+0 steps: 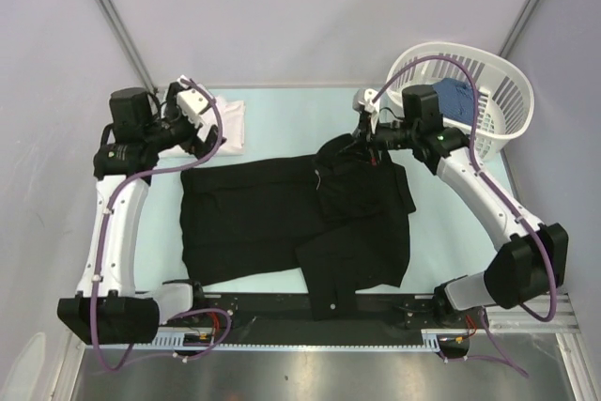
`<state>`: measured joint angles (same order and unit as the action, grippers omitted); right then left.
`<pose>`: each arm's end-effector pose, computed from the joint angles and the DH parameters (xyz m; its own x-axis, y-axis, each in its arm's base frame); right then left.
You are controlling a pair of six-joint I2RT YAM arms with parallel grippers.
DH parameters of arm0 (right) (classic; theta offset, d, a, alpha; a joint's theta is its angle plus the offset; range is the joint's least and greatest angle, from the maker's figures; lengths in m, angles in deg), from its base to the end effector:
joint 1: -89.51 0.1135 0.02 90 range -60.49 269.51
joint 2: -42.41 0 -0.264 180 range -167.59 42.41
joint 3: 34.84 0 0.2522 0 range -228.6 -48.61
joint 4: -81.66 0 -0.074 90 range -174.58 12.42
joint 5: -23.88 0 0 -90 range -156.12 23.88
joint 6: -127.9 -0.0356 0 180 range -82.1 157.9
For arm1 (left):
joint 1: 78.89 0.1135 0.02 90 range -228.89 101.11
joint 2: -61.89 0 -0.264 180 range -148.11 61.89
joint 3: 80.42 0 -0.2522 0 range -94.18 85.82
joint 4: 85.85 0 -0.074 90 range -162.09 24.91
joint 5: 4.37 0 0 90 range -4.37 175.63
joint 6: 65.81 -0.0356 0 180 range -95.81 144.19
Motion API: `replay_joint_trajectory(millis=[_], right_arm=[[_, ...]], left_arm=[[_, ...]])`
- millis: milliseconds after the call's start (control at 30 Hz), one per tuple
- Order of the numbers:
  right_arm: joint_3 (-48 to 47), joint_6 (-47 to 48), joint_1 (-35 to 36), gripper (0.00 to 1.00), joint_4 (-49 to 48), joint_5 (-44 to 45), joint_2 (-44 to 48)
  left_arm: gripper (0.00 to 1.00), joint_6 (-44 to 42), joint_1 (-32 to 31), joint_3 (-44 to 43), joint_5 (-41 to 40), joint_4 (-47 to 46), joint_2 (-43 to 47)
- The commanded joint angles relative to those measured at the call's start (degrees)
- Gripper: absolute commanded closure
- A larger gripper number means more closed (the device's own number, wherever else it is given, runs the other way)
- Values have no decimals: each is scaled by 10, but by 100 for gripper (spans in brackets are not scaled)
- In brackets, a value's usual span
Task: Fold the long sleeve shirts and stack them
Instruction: Fold the shirt
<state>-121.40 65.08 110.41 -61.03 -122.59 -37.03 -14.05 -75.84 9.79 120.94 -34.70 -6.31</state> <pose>0.2723 0.1358 0.3572 -0.0204 -0.2779 -0.9604 -0.9887 0.1484 -0.0219 0.2468 -0.0075 0.4006 -0.1031 0.5003 -0.8597 0.6651 0.6773 0.3144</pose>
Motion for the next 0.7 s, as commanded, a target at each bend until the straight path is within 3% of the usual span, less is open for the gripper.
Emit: replay_joint_trajectory(millis=[0,133,267,433,667], right_arm=[[-45,-81,2,100,-79,-61,-20],[-47,-124,8,100,-112,-67,-38],[-51,-170,15,100,-140,-54,-42],[-60,-171,24,100,-132,-57,-47],[-65,-109,27,100,-91,-44,-39]], left_arm=[[1,42,-74,-52,55,65,-4],[1,90,-221,-52,-1,32,2],[1,140,-286,-52,-46,-15,-16],[0,78,-391,-3,-132,-115,-14],[1,117,-405,-96,-89,-118,-107]])
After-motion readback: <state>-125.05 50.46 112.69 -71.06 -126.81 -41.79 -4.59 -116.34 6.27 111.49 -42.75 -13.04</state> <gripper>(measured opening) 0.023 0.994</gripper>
